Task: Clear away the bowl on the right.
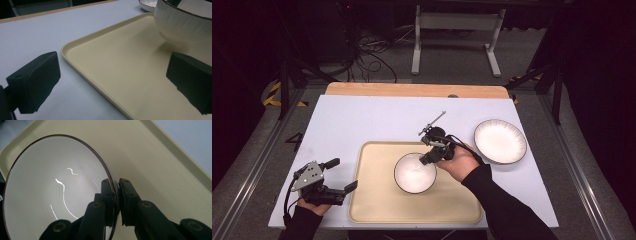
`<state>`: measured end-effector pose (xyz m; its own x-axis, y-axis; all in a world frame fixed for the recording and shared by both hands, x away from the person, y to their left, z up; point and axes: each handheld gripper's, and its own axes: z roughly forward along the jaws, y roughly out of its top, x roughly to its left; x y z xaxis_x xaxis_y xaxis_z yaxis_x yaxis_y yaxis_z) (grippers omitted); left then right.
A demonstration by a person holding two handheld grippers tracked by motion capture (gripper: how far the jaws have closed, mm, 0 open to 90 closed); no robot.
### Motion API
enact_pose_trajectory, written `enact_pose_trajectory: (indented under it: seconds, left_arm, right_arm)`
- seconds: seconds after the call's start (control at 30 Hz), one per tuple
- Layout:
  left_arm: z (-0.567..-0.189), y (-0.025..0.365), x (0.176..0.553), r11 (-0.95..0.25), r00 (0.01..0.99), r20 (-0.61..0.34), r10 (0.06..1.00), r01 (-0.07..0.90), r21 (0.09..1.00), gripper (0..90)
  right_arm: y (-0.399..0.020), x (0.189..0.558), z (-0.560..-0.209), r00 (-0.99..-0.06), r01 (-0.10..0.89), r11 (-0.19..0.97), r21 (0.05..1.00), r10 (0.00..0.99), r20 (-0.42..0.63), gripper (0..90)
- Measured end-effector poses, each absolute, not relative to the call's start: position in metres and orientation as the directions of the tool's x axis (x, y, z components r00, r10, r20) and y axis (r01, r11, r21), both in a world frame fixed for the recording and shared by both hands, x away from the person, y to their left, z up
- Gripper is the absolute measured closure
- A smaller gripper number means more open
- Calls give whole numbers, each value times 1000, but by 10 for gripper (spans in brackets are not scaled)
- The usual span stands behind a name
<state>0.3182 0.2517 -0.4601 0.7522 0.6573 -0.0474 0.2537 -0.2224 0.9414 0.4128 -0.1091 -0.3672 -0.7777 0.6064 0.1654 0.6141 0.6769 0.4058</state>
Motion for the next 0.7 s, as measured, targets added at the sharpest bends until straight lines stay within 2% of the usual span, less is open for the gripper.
enact_pose_trajectory:
  seconds: [0.7]
  left_arm:
    - [-461,251,318,-220,752,-58,657,265,939,1]
  right_arm:
    - [-106,416,-391,-773,629,698,343,611,174,825]
